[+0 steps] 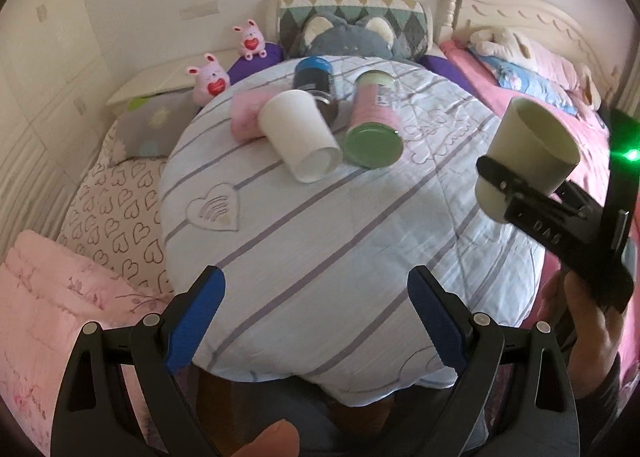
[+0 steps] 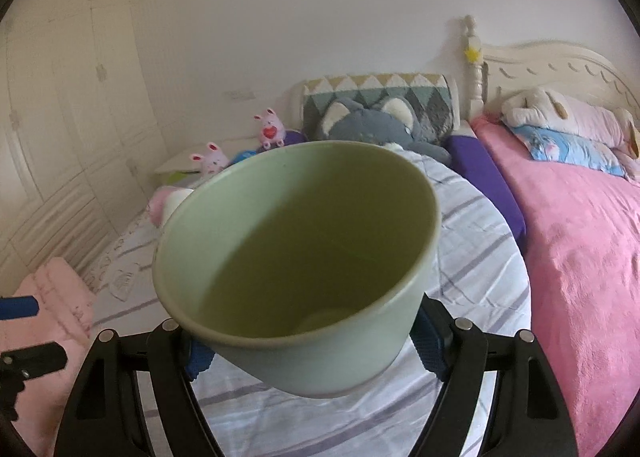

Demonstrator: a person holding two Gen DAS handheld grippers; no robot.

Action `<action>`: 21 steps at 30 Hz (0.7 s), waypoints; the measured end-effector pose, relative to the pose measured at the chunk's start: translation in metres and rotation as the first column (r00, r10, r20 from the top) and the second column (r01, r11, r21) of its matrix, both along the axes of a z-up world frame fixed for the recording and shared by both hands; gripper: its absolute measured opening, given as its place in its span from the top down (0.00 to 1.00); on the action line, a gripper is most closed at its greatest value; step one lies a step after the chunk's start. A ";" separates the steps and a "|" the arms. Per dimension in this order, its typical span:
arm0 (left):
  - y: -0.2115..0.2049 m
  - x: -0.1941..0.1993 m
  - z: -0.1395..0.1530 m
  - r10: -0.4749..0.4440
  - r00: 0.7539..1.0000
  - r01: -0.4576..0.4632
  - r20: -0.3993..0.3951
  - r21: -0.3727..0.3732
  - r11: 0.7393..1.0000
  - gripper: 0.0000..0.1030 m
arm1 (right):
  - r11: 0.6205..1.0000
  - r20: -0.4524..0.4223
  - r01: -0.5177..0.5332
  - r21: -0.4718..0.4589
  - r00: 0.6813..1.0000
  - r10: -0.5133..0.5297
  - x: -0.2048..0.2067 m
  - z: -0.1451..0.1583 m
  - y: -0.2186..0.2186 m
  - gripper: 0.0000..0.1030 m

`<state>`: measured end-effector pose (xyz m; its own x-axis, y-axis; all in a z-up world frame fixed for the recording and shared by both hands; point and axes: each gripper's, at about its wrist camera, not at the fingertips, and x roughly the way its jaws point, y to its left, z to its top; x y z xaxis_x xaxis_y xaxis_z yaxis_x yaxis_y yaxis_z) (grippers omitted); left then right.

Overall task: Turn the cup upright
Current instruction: 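Carry the green cup with the right tool and set it down upright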

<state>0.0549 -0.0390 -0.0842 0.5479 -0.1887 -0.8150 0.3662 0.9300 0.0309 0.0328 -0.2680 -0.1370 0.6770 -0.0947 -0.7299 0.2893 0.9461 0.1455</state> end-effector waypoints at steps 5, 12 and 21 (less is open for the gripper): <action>-0.014 0.004 -0.004 -0.006 1.000 0.007 -0.016 0.012 1.000 0.09 | 1.000 -0.043 -0.006 0.014 0.999 0.007 0.004 -0.018 -0.010 0.22; -0.013 0.004 -0.005 0.003 1.000 -0.002 -0.022 0.023 1.000 0.09 | 1.000 -0.075 -0.017 0.014 0.997 0.018 0.005 -0.029 -0.012 0.21; -0.005 -0.007 0.002 0.002 1.000 -0.002 -0.008 0.006 1.000 0.09 | 0.999 -0.072 -0.034 -0.035 0.997 0.032 -0.002 -0.015 -0.005 0.18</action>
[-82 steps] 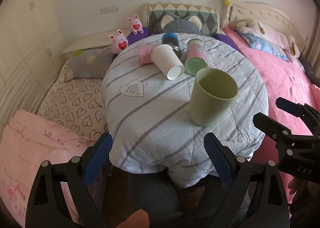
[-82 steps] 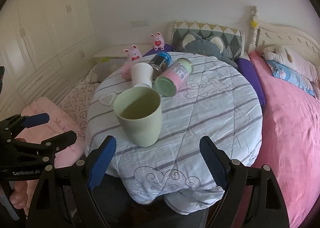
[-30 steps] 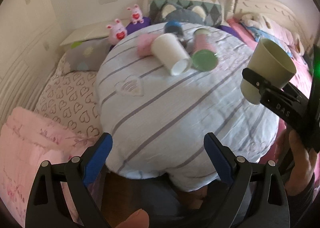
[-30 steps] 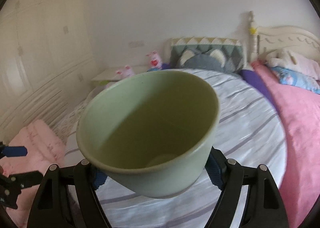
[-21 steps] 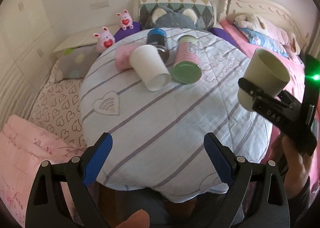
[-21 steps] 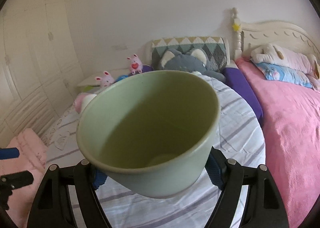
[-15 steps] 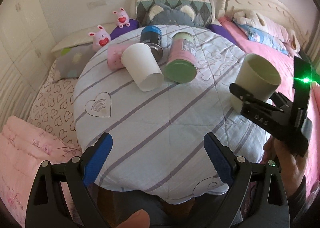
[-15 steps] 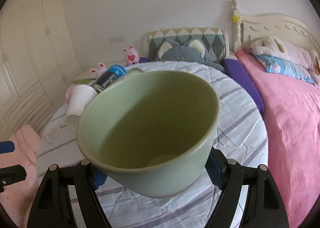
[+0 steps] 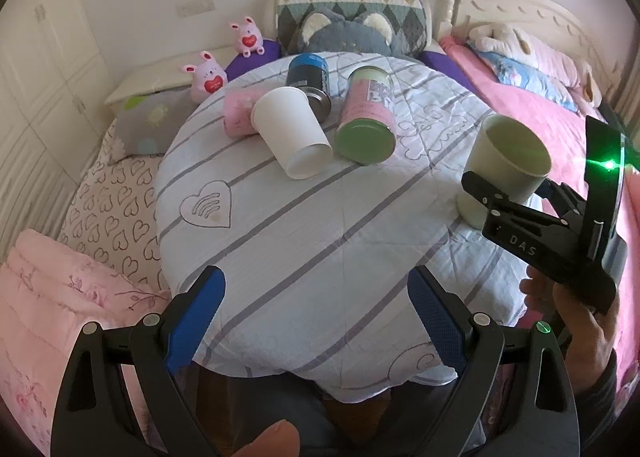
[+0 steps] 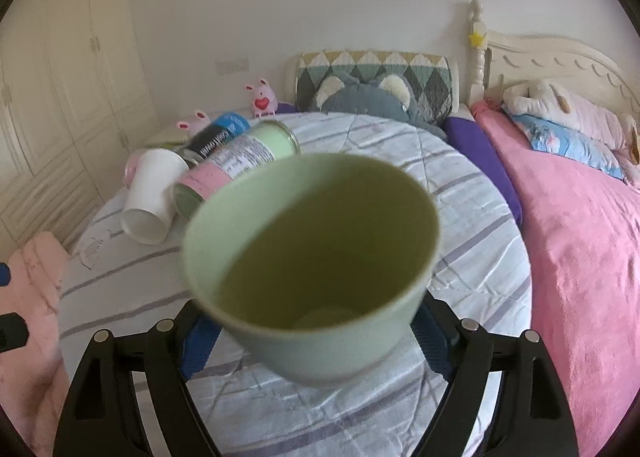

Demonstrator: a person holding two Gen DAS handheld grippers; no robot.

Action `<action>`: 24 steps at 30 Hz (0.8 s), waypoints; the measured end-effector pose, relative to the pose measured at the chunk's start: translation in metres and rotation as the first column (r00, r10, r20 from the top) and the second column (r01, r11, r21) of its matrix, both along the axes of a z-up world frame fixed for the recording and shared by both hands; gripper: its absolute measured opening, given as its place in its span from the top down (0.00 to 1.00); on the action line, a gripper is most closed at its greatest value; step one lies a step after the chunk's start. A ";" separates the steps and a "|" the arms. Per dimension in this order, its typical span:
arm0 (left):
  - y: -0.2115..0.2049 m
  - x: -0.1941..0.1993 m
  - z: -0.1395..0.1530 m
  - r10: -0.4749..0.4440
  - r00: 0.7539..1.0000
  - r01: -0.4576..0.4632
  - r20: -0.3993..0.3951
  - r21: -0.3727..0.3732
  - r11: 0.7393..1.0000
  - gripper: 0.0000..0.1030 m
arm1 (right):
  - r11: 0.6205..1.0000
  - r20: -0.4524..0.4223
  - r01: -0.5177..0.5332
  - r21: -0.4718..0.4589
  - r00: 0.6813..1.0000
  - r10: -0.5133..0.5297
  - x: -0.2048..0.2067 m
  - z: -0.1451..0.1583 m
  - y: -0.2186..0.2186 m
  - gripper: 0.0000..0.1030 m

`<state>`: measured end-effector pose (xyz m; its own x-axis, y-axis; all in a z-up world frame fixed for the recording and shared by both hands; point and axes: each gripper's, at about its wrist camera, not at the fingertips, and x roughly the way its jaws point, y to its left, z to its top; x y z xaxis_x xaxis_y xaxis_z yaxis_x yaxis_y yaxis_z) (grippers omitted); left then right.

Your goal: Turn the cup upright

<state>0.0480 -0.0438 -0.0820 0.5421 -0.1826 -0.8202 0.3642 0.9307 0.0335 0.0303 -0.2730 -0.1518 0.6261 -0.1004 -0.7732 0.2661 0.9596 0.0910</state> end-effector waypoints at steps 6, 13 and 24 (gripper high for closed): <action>0.007 -0.015 0.013 -0.002 0.999 0.003 0.032 -0.018 1.000 0.09 | 1.000 0.033 -0.003 -0.026 0.999 0.004 -0.019 0.025 0.012 0.18; 0.016 -0.035 0.030 0.008 0.997 -0.006 0.080 -0.029 1.000 0.09 | 0.999 0.084 0.016 -0.036 0.996 -0.013 -0.042 0.066 0.024 0.18; 0.036 -0.065 0.058 0.064 0.985 -0.059 0.162 -0.037 0.998 0.09 | 0.997 0.163 -0.050 -0.055 0.985 0.059 -0.078 0.144 0.062 0.18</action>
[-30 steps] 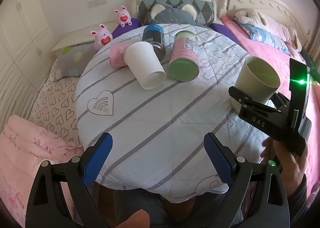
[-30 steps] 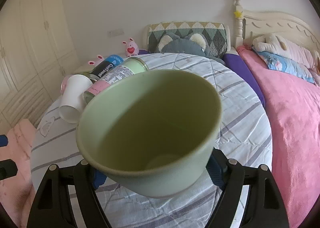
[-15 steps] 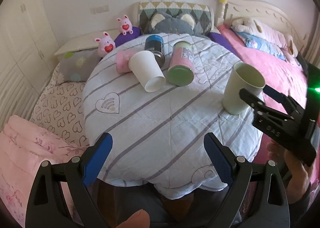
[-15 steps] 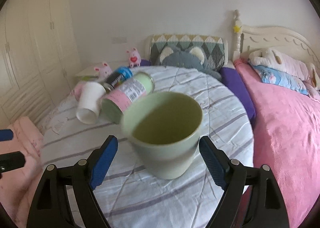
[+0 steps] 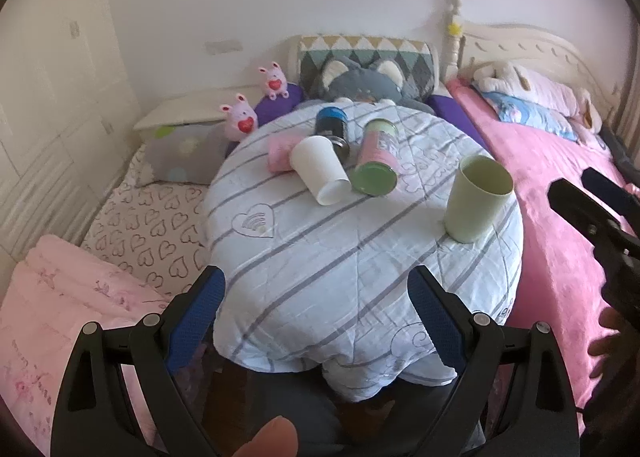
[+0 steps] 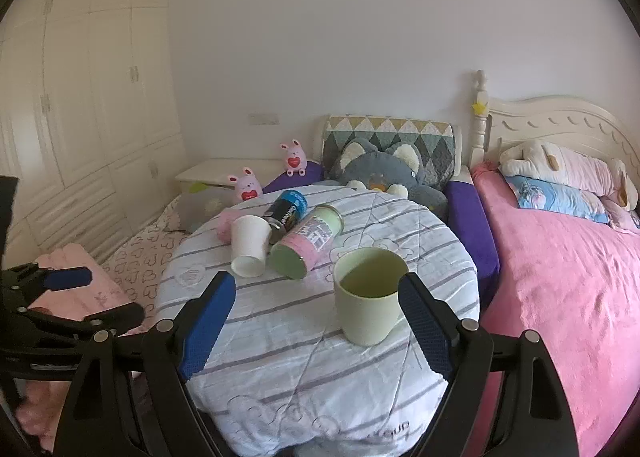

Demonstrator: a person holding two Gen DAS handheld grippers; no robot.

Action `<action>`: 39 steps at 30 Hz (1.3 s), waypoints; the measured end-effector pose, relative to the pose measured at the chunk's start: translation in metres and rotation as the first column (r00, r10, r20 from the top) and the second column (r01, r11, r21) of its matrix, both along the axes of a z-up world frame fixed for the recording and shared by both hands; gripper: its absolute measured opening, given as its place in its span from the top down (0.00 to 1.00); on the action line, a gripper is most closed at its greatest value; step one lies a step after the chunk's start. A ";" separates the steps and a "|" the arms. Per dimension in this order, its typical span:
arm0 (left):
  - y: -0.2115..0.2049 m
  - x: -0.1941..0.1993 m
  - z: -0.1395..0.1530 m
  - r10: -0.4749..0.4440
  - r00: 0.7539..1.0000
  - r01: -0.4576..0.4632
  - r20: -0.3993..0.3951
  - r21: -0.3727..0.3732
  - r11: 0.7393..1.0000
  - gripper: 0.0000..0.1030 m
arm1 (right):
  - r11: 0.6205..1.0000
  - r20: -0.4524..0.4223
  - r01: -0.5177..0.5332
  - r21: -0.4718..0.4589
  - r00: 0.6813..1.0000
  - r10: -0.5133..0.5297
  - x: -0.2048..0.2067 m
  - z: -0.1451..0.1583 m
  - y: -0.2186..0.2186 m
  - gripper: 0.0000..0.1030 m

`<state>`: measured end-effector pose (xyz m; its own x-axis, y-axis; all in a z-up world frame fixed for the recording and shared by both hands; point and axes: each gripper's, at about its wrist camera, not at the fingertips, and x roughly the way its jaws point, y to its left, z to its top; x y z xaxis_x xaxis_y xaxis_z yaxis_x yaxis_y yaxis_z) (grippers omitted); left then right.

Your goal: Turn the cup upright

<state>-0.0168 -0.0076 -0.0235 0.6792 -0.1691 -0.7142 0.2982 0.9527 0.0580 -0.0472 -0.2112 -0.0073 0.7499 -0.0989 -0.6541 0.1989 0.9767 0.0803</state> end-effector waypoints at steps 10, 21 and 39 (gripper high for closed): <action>0.012 -0.019 0.012 0.056 0.997 -0.056 0.050 0.003 0.998 0.07 | 1.000 -0.036 -0.015 0.003 0.999 0.015 -0.010 0.007 0.014 0.18; 0.013 -0.028 0.013 0.057 0.996 -0.058 0.065 0.002 0.998 0.01 | 1.000 -0.036 -0.007 0.007 0.999 0.007 -0.014 0.007 0.014 0.18; 0.011 -0.025 0.015 0.064 0.996 -0.065 0.067 0.008 0.998 0.00 | 1.000 -0.039 -0.009 0.020 0.999 0.010 -0.019 0.007 0.012 0.18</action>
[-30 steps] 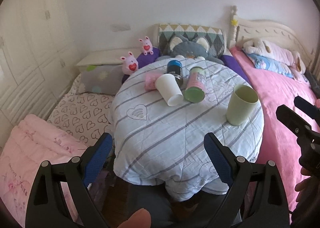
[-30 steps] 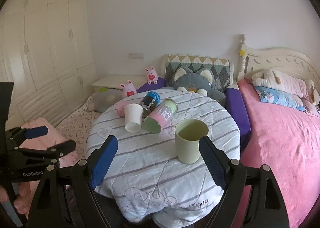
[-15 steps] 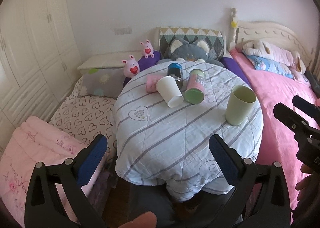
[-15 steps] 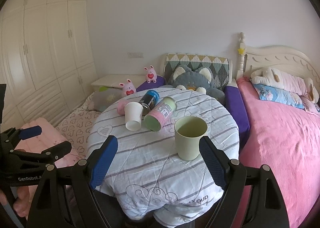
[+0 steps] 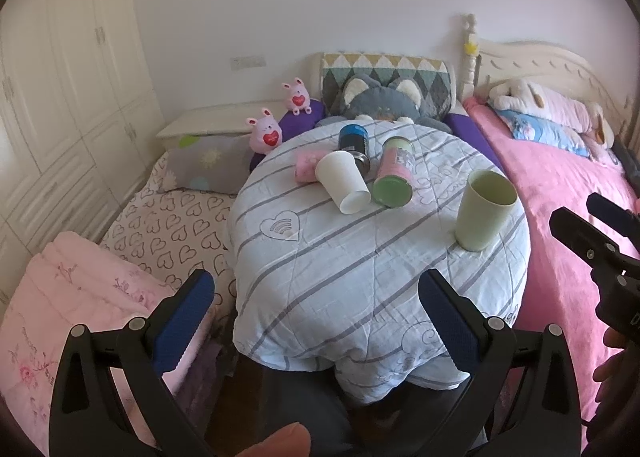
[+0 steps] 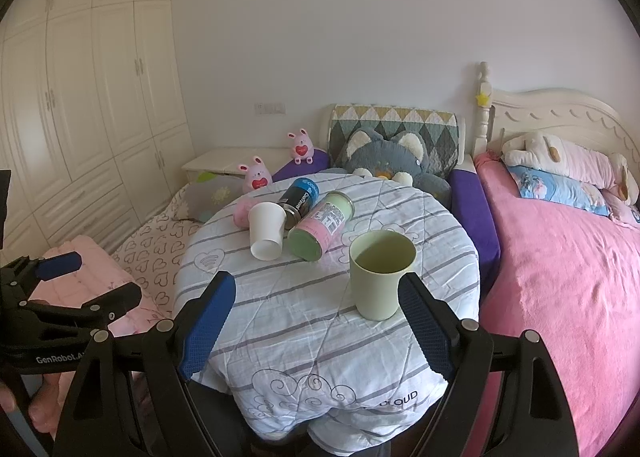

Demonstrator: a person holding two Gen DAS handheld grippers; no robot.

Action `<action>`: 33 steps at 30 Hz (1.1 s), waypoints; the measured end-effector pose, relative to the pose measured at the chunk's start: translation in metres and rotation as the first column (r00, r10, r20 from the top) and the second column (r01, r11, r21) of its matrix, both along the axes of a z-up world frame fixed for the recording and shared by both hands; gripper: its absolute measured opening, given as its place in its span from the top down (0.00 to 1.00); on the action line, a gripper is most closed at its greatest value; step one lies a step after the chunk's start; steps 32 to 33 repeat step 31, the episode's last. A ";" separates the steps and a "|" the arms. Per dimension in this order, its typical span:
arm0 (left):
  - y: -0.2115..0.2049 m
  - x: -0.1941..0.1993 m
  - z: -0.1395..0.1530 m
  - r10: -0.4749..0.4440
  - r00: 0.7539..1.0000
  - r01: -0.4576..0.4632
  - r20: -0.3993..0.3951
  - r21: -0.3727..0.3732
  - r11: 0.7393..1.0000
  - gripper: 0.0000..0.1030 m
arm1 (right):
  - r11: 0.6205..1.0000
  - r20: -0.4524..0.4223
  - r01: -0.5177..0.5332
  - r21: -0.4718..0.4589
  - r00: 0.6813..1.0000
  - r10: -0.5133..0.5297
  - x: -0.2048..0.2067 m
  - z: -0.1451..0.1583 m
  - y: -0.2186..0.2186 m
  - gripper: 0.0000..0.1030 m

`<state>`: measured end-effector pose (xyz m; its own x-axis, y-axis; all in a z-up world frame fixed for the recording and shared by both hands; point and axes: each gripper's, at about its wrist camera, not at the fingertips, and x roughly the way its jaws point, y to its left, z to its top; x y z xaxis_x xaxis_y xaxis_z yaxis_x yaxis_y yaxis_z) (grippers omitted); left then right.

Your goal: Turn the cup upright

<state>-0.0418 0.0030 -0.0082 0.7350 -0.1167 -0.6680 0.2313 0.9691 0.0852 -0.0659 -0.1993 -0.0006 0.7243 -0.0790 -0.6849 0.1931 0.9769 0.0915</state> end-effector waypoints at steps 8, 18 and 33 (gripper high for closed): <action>0.001 0.000 0.000 -0.001 1.000 0.001 0.001 0.002 1.000 0.00 | 1.000 -0.001 0.000 0.001 1.000 0.000 0.000 -0.001 -0.001 0.18; 0.001 0.001 0.000 -0.001 1.000 0.001 0.002 0.007 1.000 0.00 | 1.000 -0.003 -0.001 0.003 1.000 0.001 -0.001 -0.001 -0.002 0.18; 0.007 -0.002 -0.006 0.018 1.000 -0.018 -0.012 0.002 1.000 0.00 | 1.000 -0.014 0.003 0.004 1.000 -0.003 0.003 -0.006 -0.002 0.18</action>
